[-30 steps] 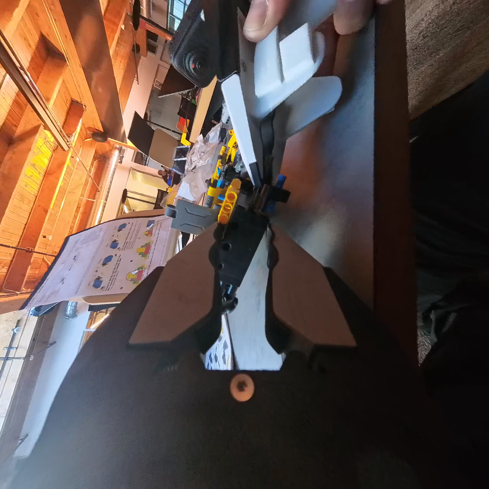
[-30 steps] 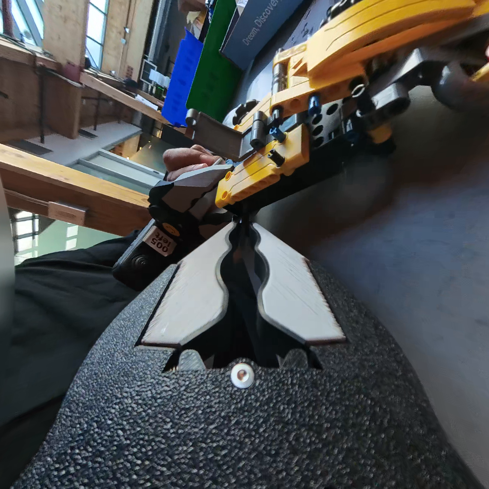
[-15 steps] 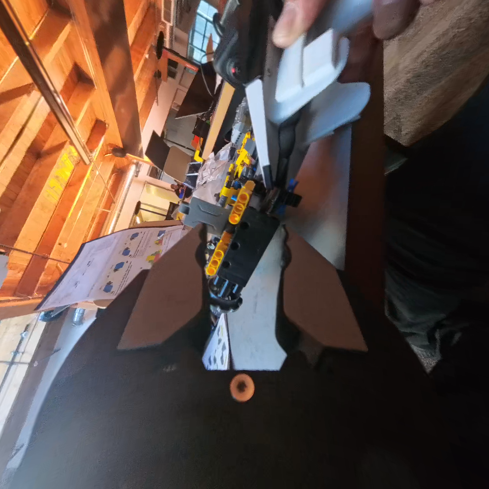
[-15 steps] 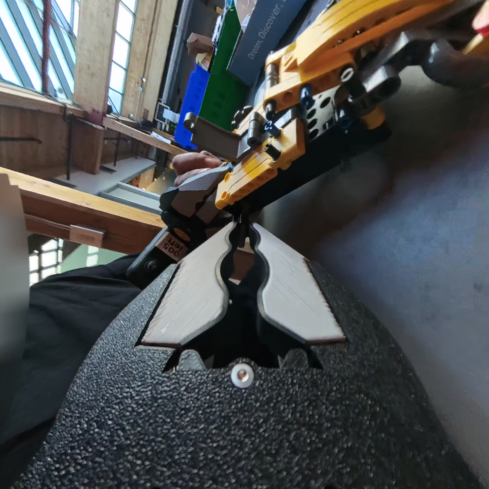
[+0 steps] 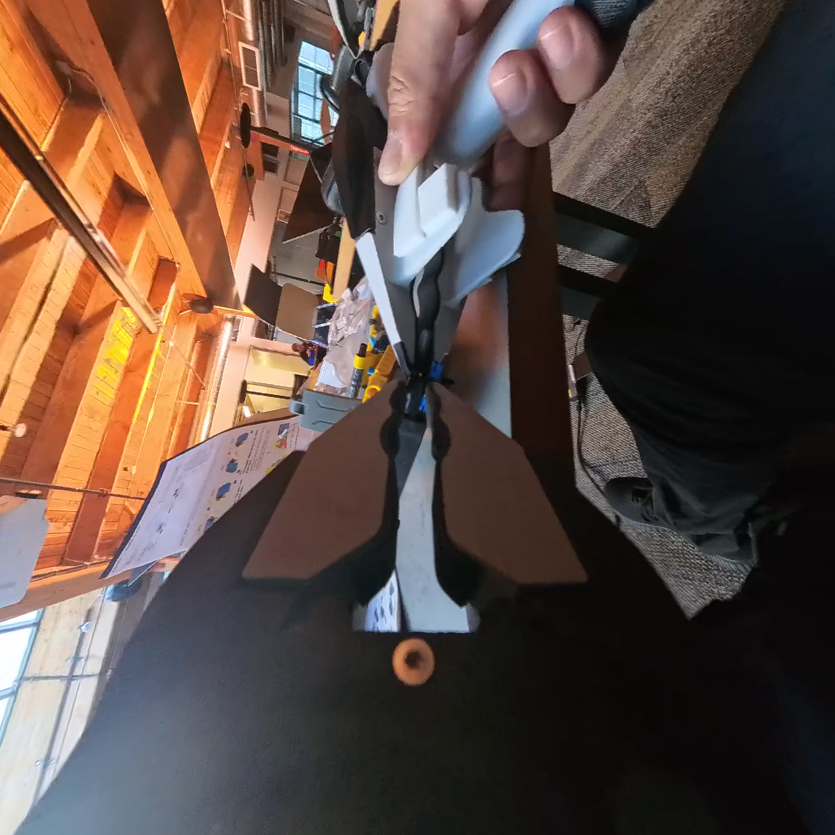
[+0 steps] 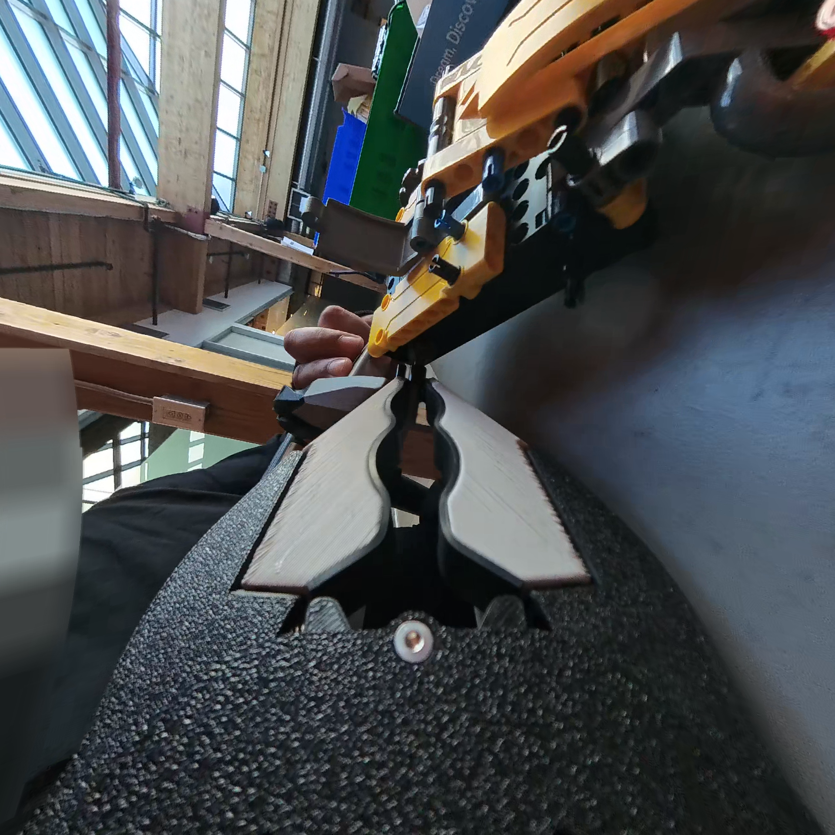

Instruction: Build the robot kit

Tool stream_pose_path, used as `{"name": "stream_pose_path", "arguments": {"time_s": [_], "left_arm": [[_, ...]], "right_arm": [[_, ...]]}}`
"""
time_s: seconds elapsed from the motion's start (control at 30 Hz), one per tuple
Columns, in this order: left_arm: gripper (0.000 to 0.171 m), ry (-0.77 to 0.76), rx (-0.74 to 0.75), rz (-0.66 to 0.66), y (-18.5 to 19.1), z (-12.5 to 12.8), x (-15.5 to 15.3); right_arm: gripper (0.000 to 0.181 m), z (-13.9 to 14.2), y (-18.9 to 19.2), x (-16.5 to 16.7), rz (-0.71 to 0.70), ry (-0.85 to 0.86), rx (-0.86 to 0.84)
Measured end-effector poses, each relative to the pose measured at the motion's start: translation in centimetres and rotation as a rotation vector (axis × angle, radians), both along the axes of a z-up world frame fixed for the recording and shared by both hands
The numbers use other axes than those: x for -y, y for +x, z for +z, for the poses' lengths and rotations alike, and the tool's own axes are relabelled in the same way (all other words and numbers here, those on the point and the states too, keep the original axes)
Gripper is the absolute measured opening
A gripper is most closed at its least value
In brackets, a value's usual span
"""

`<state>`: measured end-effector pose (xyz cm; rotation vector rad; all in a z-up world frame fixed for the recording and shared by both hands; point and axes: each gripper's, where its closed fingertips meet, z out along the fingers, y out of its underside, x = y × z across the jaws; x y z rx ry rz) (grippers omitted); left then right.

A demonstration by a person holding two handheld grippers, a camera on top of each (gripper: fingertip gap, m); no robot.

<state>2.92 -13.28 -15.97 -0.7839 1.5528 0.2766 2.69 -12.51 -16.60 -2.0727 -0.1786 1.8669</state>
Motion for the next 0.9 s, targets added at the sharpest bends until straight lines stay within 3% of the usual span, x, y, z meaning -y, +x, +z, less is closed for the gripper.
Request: {"name": "stream_pose_path", "arguments": {"time_s": [0.2, 0.33, 0.43, 0.7, 0.9], "left_arm": [[0.009, -0.087, 0.043, 0.021, 0.0, -0.2, -0.5], [0.003, -0.060, -0.031, -0.010, 0.2, -0.9, -0.3], [0.009, -0.058, -0.079, -0.024, 0.4, -1.1, -0.4], [0.008, -0.204, -0.255, -0.042, 0.7, -2.5, -0.4], [0.005, -0.354, -0.248, -0.012, 1.1, -2.7, -0.2]], "right_arm": [[0.006, -0.2, 0.2, -0.2, -0.001, 0.011, 0.017], [0.006, -0.5, 0.2, -0.2, 0.003, 0.030, 0.054], [0.006, -0.9, 0.4, -0.3, 0.018, 0.036, 0.086], [0.006, -1.3, 0.6, -0.1, 0.046, 0.044, 0.132], [0.010, -1.8, 1.3, 0.1, 0.030, 0.133, 0.237]]}}
